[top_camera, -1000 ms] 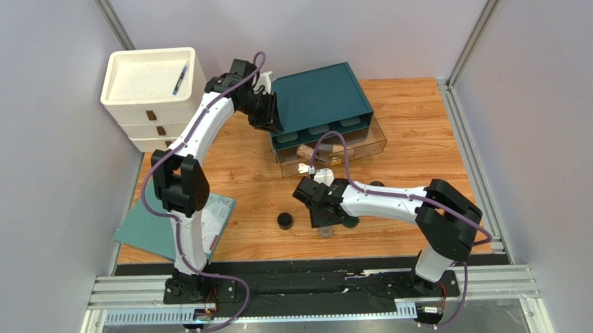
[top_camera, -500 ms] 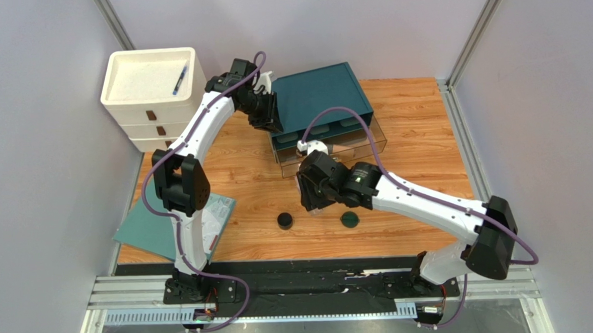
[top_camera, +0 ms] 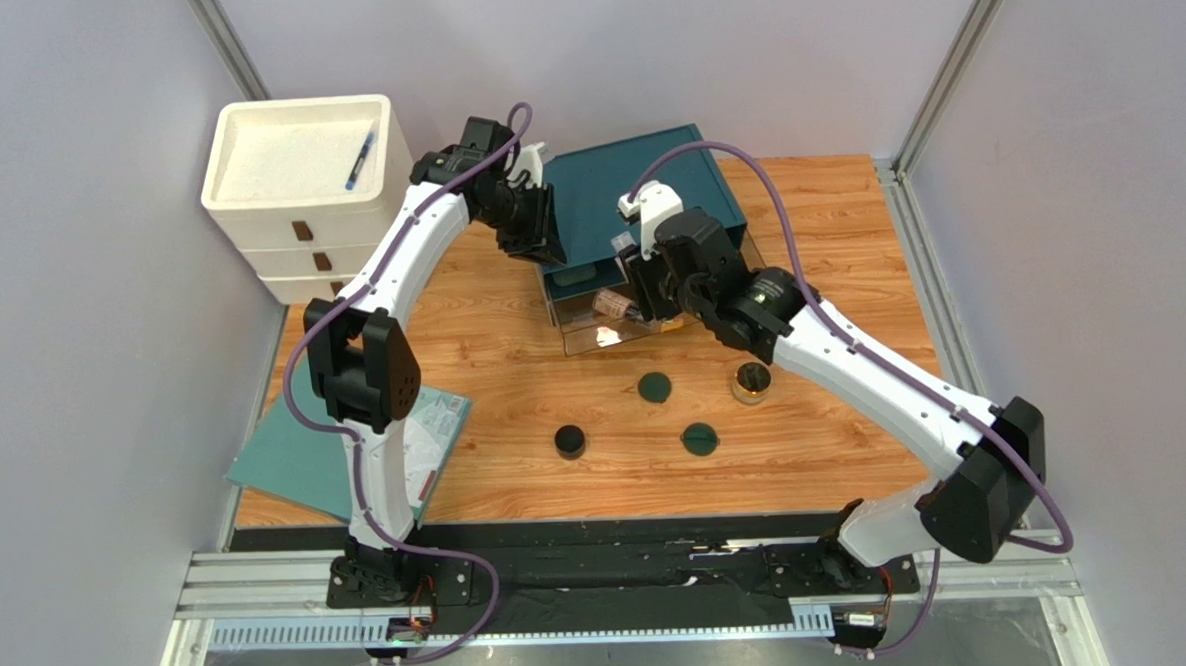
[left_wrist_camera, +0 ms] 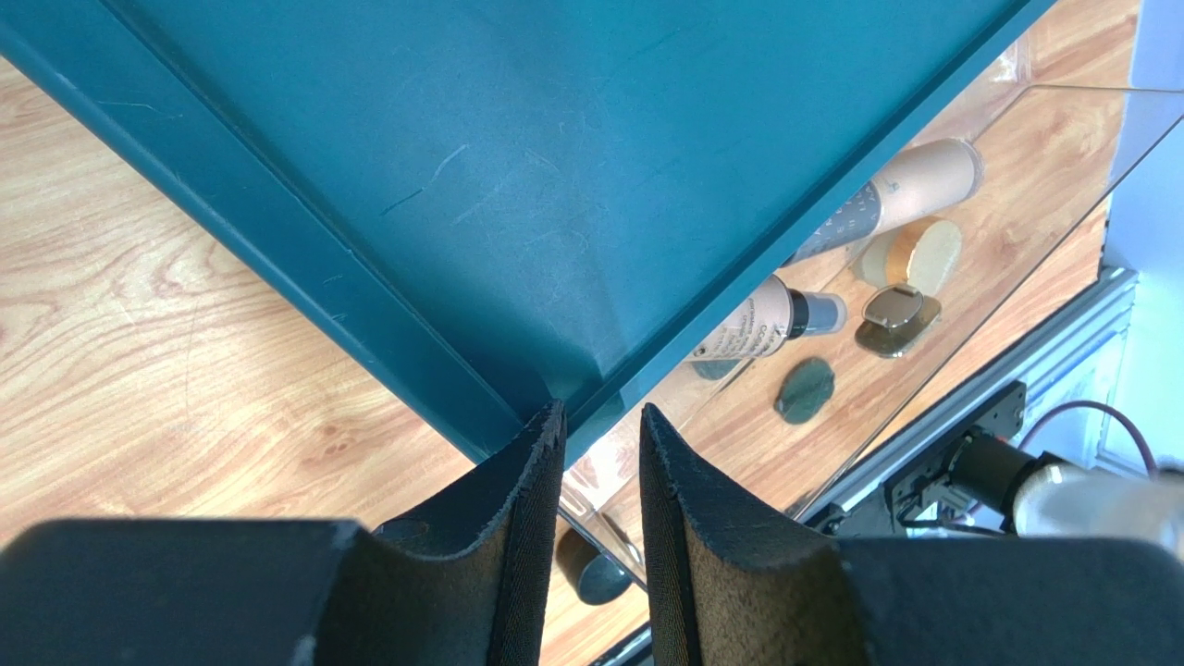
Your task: Organize the makeup
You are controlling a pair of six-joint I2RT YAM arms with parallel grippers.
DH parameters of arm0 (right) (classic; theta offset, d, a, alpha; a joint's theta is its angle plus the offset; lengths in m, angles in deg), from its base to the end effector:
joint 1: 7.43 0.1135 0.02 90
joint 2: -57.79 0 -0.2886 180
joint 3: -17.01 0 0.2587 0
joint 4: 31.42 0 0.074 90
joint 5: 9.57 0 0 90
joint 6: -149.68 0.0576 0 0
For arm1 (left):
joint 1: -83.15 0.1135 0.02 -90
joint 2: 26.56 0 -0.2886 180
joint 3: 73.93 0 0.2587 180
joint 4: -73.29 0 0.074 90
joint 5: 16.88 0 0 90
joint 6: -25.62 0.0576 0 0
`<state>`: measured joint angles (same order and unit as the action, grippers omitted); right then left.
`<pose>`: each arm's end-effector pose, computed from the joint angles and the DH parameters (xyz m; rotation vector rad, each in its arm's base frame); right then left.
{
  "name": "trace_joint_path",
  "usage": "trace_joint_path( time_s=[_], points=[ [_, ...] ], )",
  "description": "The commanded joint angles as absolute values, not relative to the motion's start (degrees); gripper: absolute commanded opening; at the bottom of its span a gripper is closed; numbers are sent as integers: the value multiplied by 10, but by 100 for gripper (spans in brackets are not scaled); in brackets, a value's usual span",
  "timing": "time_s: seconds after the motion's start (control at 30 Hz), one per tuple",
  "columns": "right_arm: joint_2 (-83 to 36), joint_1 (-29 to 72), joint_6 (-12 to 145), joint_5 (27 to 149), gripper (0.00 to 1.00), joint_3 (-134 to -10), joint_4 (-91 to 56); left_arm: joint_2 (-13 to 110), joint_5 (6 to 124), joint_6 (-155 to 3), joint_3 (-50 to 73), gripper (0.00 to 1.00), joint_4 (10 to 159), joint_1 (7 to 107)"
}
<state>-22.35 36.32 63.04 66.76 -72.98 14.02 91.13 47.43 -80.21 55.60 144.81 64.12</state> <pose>0.2486 0.2192 0.3665 -0.6251 2.0877 0.2078 0.4370 -0.1771 0.3134 0.2386 2.6550 -0.7948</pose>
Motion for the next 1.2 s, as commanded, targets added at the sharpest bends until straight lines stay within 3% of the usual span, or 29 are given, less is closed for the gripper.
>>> trace_joint_path(
  time_s=[0.0,0.23,0.37,0.43,0.47,0.57,0.67,0.8,1.0,1.1,1.13,1.17],
  points=[
    [-265,340,487,716,13,-758,70,935,520,-768,537,35,1561,649],
    [-334,339,445,699,13,-770,55,933,521,-768,533,35,1560,649],
    [-363,339,463,680,19,-792,58,933,526,-767,530,35,1561,649],
    [-378,339,475,669,24,-809,68,932,526,-767,530,35,1561,649],
    [-384,340,480,656,41,-817,77,933,526,-767,531,35,1561,649],
    [-388,340,504,630,59,-830,84,934,524,-770,531,35,1559,649],
    [-373,339,525,593,65,-825,82,934,523,-769,531,35,1559,649],
    [-343,340,562,550,67,-822,95,933,525,-769,537,35,1560,649],
    [-260,340,739,502,59,-793,156,936,526,-769,546,35,1564,649],
    [-196,336,831,542,40,-730,136,938,523,-770,548,35,1563,649],
    [-180,330,851,574,18,-710,113,939,523,-771,548,35,1562,649],
    [-147,324,875,590,4,-666,100,941,522,-770,549,35,1562,649]
  ],
)
